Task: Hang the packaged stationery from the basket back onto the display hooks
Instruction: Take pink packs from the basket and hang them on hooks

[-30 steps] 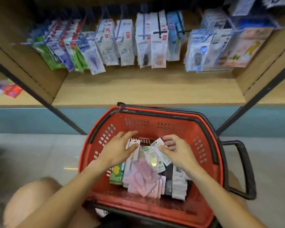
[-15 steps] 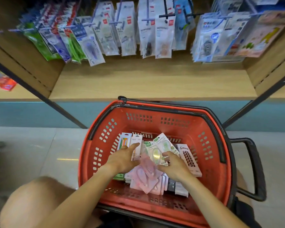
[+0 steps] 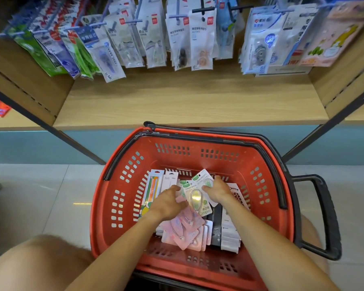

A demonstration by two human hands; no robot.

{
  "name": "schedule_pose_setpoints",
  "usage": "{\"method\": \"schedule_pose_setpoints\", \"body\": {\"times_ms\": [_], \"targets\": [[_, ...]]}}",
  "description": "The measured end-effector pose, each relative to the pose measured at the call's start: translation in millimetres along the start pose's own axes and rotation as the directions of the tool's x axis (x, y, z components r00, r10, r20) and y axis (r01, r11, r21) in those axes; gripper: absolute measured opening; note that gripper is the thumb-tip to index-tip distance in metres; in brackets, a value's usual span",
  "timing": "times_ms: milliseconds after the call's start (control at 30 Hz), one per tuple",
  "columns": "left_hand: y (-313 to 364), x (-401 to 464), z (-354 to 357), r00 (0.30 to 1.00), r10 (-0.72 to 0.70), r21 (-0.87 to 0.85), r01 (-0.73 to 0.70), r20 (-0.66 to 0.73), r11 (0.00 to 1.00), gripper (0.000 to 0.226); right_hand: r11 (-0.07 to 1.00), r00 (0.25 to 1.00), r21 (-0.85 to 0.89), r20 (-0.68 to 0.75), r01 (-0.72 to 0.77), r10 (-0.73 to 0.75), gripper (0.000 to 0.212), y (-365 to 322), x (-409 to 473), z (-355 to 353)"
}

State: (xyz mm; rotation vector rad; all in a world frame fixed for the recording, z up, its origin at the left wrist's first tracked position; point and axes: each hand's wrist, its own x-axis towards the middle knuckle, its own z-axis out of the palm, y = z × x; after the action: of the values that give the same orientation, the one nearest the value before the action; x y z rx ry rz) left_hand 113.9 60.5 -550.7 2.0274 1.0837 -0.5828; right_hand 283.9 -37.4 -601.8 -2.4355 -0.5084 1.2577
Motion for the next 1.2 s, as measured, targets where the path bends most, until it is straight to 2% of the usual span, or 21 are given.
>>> {"method": "schedule_pose_setpoints", "body": {"times_ms": [67,167,300,433,500,600,700,767,833,900,1033,1133,1200], "targets": [[-0.5,4.0,6.3,1.000,-0.008,0.036,0.008,0.001,0.999,0.068,0.995,1.000,-0.099,-0.004,-0.009,0.009,0.071,2.8,10.1,5.8],[-8.0,4.7,11.2,0.998,-0.059,0.126,0.059,-0.001,0.990,0.066,0.966,0.996,-0.259,-0.083,-0.003,-0.019,0.075,3.8,16.2,11.1],[-22.0,5.5,11.7,0.993,-0.111,0.145,0.117,-0.042,0.982,0.062,0.985,0.989,-0.170,-0.144,0.006,-0.031,0.068,4.4,19.0,10.8],[-30.8,6.1,12.2,0.991,-0.133,0.129,0.132,-0.008,0.983,0.068,0.995,0.981,-0.078,-0.179,0.059,-0.072,0.064,9.9,19.9,8.3],[-33.1,5.7,13.2,0.988,-0.153,0.114,0.153,-0.007,0.982,0.069,0.992,0.983,-0.108,-0.163,0.065,-0.082,0.063,10.5,18.4,11.3],[-36.9,3.5,13.4,0.979,-0.202,0.080,0.202,-0.017,0.976,0.060,0.964,0.990,-0.257,-0.100,0.066,-0.095,0.068,7.7,10.9,20.0],[-42.5,2.6,15.3,0.965,-0.262,0.077,0.261,0.002,0.962,0.057,0.910,0.958,-0.407,-0.221,0.079,-0.182,0.079,-0.4,-6.1,26.7],[-45.0,3.4,15.3,0.944,-0.327,0.049,0.324,0.052,0.945,0.064,0.903,0.926,-0.399,-0.256,0.161,-0.278,0.067,-8.2,-21.4,34.4],[-44.6,2.1,15.2,0.910,-0.388,-0.002,0.392,0.145,0.920,0.073,0.914,0.958,-0.357,-0.135,0.192,-0.254,0.059,-13.3,-35.0,47.5],[-43.6,-0.3,16.1,0.878,-0.414,-0.075,0.442,0.242,0.894,0.073,0.925,0.991,-0.360,-0.002,0.121,-0.130,0.073,-15.2,-42.5,63.2],[-50.4,1.7,23.8,0.855,-0.390,-0.231,0.478,0.342,0.847,0.080,0.936,0.998,-0.351,0.057,0.032,-0.013,0.091,-18.4,-46.7,69.1],[-53.4,2.4,25.0,0.848,-0.368,-0.244,0.476,0.381,0.845,0.087,0.918,0.987,-0.395,0.158,0.029,0.037,0.099,-19.3,-45.0,54.7],[-54.2,2.1,24.7,0.847,-0.360,-0.246,0.473,0.391,0.846,0.088,0.892,0.975,-0.451,0.214,0.041,0.063,0.094,-16.6,-48.3,45.6]]}}
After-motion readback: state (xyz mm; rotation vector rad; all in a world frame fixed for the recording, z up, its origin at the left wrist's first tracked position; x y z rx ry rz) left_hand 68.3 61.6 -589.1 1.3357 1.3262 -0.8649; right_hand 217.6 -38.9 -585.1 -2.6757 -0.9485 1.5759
